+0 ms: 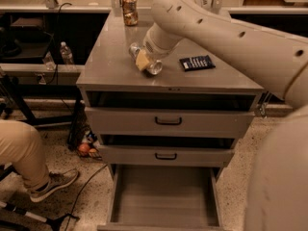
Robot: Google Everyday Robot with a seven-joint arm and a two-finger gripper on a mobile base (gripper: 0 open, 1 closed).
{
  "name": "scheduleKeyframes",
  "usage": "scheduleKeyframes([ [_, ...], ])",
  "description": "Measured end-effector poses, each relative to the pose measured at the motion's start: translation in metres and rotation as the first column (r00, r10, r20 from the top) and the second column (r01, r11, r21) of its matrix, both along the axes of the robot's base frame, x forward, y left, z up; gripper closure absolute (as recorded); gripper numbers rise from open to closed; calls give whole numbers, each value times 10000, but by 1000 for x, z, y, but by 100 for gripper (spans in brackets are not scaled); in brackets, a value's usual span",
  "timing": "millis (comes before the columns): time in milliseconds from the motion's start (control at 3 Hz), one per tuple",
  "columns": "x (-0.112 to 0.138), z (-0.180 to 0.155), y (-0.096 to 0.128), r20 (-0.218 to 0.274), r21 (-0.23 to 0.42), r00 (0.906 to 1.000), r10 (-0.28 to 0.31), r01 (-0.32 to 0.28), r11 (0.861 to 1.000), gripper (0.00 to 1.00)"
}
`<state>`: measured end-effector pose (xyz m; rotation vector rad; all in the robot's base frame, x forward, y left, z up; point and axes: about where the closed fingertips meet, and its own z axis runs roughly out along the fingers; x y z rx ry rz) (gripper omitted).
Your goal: Place redbull can into bottom drawer
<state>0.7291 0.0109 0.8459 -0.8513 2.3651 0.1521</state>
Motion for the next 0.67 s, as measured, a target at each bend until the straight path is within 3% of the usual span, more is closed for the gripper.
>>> scheduleKeyframes([
  [333, -18, 27, -18, 533, 154, 9977, 419, -428, 9990, 92],
  [667, -63, 48, -48, 667, 250, 9914, 1129, -1148, 9931, 100],
])
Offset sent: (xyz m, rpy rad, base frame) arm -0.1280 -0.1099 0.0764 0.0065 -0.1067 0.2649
